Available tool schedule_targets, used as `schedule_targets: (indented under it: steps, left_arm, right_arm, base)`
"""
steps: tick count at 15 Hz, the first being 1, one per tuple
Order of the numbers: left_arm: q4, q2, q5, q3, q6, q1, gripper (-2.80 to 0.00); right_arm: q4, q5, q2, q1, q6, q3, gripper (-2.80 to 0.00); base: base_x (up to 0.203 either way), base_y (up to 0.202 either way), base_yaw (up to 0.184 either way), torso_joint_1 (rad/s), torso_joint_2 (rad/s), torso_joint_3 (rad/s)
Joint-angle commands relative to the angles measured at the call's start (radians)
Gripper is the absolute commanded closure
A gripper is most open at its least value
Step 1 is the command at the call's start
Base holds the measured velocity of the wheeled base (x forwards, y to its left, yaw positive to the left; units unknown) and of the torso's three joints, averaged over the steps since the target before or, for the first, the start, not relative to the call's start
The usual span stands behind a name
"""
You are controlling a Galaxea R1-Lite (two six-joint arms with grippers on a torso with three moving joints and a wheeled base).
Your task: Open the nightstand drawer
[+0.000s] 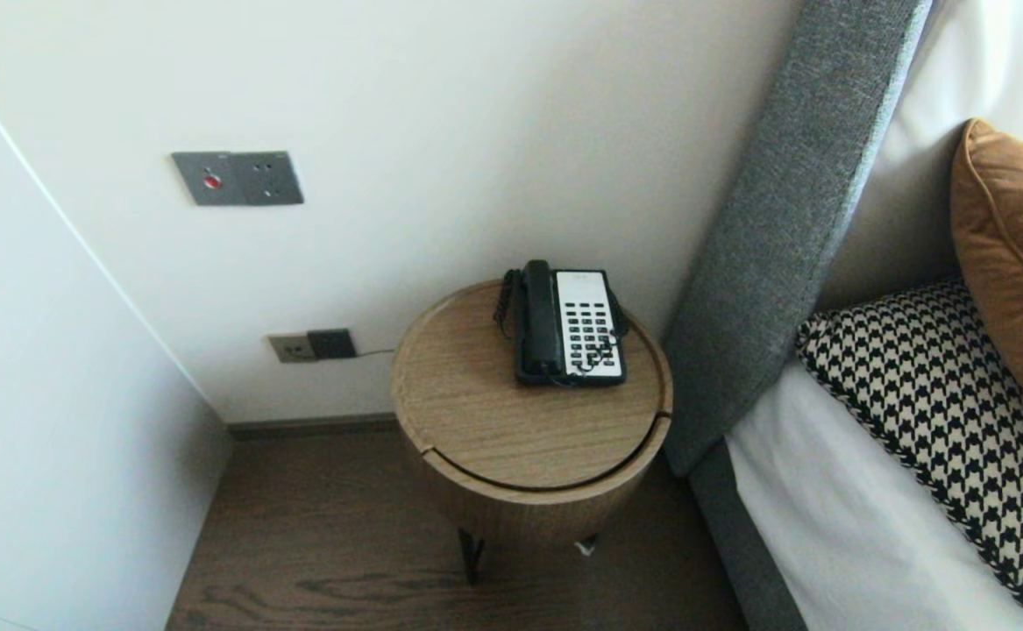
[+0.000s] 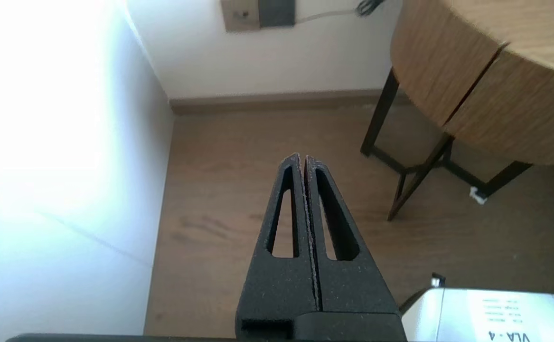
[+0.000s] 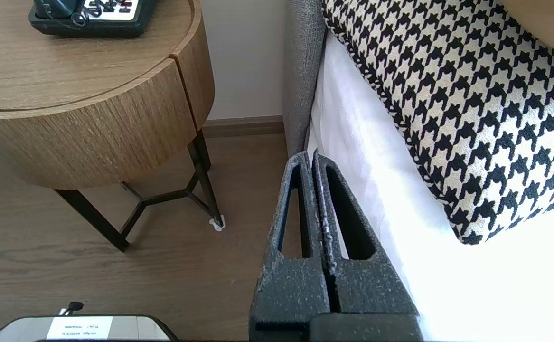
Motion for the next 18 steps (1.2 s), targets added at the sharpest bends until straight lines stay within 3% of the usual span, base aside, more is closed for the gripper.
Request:
schedule_targets:
  steps: [1, 5, 18]
  left_arm:
    - [0.005, -0.056, -0.001, 0.002, 0.004, -0.007, 0.0]
    - [0.005, -0.172, -0.003, 0.002, 0.004, -0.013, 0.0]
    - [0.002, -0.178, 0.009, 0.002, -0.034, -0.013, 0.0]
  right_arm:
    - [0.0, 0.0, -0.003, 0.0, 0.0, 0.0, 0.0]
    - [0.0, 0.0, -0.003, 0.0, 0.0, 0.0, 0.0]
    - [0.0, 0.0, -0.003, 0.0, 0.0, 0.0, 0.0]
  base:
    - [0.0, 0.0, 0.0, 0.0, 0.0, 0.0]
    - [0.0, 0.0, 0.0, 0.0, 0.0, 0.0]
    - [0.0, 0.0, 0.0, 0.0, 0.0, 0.0]
